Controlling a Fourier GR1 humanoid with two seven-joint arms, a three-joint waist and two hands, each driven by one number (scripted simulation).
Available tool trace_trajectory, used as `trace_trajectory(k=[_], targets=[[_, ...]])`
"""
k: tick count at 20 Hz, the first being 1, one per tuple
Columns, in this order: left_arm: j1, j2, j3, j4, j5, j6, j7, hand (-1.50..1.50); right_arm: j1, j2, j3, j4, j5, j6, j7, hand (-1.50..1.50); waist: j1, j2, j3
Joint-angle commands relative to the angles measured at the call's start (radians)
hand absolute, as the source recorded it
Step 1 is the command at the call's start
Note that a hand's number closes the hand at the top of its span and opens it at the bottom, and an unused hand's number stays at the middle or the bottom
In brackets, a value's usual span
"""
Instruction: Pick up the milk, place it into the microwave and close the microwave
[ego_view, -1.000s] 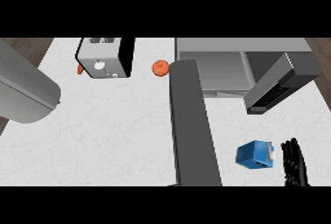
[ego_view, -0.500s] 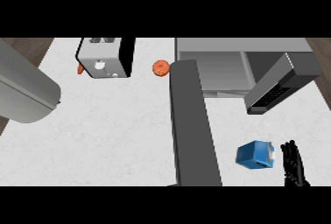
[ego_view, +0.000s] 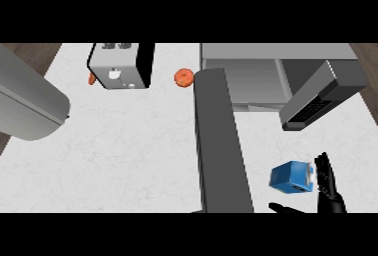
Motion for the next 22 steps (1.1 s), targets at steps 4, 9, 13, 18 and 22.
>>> trace_trajectory(k=[4,9,13,18,22], targets=[[0.079,-0.021,-0.006,-0.043,0.032,-0.031,-0.019,-1.5,-0.137,-0.044,-0.079,0.243,-0.01,0.045,-0.113,-1.5,0.002,-0.001,0.0],[0.07,-0.021,-0.024,-0.122,0.041,0.017,0.067,-1.5,-0.174,-0.041,-0.071,0.34,0.007,0.081,-0.19,1.5,0.002,0.0,0.0],[-0.038,0.005,0.03,0.02,0.021,-0.033,0.039,-1.5,-0.292,0.008,-0.039,0.43,0.088,-0.027,-0.263,1.5,0.002,0.002,0.001],[0.023,-0.021,0.061,-0.074,0.066,-0.021,0.067,-1.5,-0.177,-0.033,-0.069,0.312,0.033,0.068,-0.326,1.5,-0.002,-0.001,0.0],[0.011,-0.021,0.062,-0.064,0.067,-0.039,0.09,-1.5,-0.203,-0.013,-0.006,0.257,0.067,0.091,-0.243,1.5,-0.002,-0.001,0.0]])
